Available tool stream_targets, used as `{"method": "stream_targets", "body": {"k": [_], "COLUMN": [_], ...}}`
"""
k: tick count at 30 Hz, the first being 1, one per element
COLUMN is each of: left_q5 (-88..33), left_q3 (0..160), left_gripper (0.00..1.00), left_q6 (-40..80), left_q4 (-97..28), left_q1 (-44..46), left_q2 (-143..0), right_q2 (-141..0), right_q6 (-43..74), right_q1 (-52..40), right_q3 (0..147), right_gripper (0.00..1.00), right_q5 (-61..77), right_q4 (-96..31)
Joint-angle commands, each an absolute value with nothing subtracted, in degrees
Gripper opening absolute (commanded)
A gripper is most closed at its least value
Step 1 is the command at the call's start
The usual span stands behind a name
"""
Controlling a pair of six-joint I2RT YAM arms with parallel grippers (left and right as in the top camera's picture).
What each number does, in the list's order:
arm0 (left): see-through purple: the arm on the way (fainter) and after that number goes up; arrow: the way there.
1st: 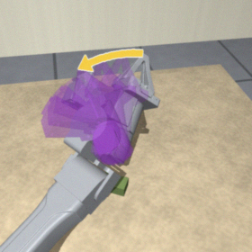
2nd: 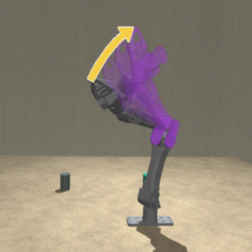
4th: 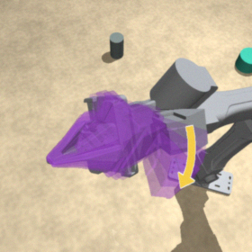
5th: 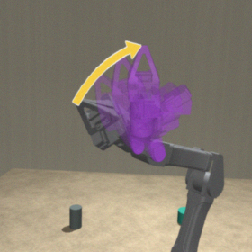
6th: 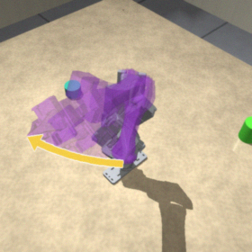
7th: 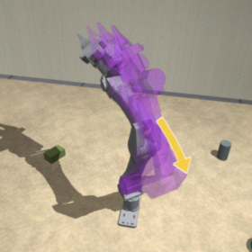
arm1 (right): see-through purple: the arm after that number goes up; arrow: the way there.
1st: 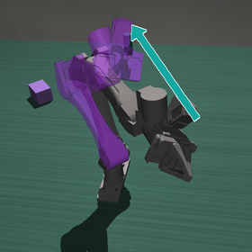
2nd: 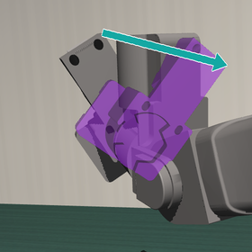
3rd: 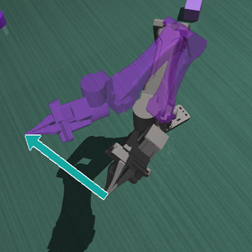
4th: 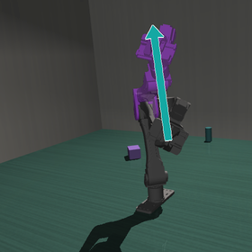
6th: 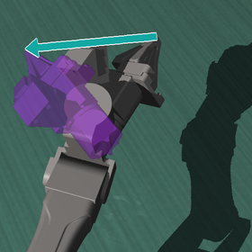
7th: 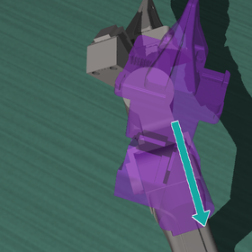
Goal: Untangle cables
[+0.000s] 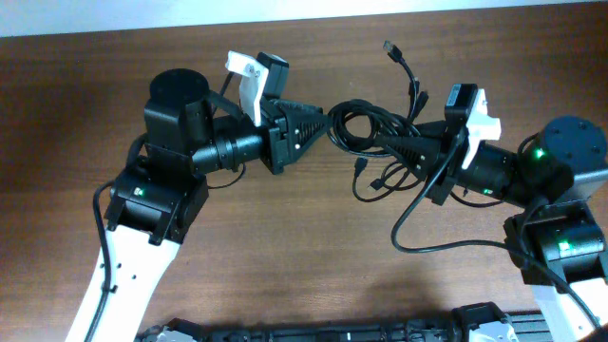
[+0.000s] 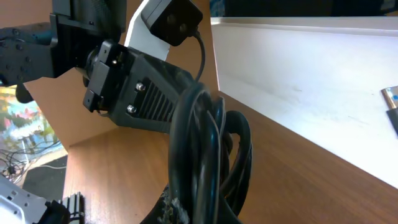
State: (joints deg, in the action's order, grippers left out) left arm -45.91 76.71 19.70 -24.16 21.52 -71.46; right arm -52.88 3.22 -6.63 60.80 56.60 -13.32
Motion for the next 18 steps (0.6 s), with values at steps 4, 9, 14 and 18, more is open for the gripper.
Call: {"method": "stream_targets", "body": {"k": [4, 9, 14, 18], "left_q5": [-45.76, -45.65, -45.63, -45.65], "left_q3": [77.41, 77.41, 77.41, 77.41], "left_gripper": [0.70, 0.64, 0.26, 0.04], "left_q6": [19.46, 19.46, 19.46, 19.46], "left_q4": [-23.57, -21.08, -20.58, -20.60], "left_q1": [22.72, 25.21, 25.52, 25.52], "left_q2": [-70.59, -70.96, -71.40, -71.40], "right_q2": [-53.08, -54.81, -54.78, -54.78], "right_q6": [3.53, 3.53, 3.53, 3.53], "right_q1": [-6.74, -6.74, -6.74, -6.74], "right_q3": [61.08, 61.08, 61.08, 61.08], "right_gripper": [0.04, 0.04, 0.04, 0.04], "right_q5": [58.96, 61.14, 61.14, 61.32], "right_q4": [-12.56, -11.44, -11.31, -11.29]}}
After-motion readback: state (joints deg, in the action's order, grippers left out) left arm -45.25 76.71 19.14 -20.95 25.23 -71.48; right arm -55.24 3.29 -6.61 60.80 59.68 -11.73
